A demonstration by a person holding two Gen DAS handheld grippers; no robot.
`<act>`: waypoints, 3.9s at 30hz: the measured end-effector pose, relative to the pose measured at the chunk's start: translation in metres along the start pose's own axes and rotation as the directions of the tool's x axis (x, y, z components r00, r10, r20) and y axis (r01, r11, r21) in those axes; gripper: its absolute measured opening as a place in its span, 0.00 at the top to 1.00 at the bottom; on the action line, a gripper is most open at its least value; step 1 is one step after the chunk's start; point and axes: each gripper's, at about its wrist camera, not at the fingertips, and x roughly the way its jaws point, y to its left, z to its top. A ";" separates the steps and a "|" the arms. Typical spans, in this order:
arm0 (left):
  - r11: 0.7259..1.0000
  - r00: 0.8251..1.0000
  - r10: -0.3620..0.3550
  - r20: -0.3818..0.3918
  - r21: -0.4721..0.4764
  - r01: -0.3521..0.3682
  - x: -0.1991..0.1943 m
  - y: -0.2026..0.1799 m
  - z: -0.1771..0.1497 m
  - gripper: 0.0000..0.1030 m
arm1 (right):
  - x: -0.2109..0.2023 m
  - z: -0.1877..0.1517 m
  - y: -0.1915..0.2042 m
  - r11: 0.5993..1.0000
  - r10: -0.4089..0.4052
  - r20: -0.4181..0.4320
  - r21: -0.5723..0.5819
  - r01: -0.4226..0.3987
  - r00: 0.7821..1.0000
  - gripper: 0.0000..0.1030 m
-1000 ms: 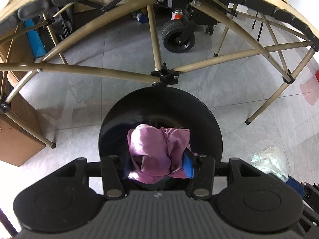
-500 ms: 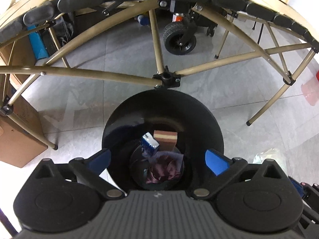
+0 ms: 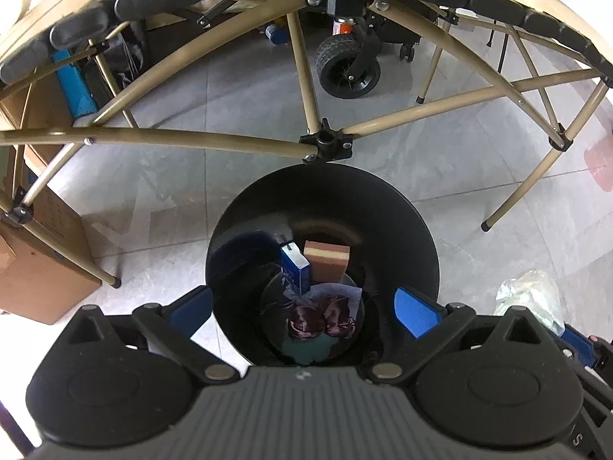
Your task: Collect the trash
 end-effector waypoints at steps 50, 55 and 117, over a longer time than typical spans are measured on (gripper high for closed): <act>0.974 0.984 0.174 0.036 -0.152 -0.167 -0.022 0.125 -0.009 0.00 | 0.046 0.024 0.109 0.962 0.179 -0.079 -0.196 -0.191 0.981 0.84; 0.966 0.982 0.190 0.022 -0.181 -0.183 -0.020 0.140 -0.011 0.00 | 0.062 0.028 0.124 0.959 0.187 -0.107 -0.195 -0.205 0.977 0.84; 0.968 0.960 0.143 0.240 -0.235 -0.086 -0.090 0.143 -0.010 0.00 | 0.003 0.054 0.114 0.961 0.158 0.076 -0.243 -0.136 0.984 0.00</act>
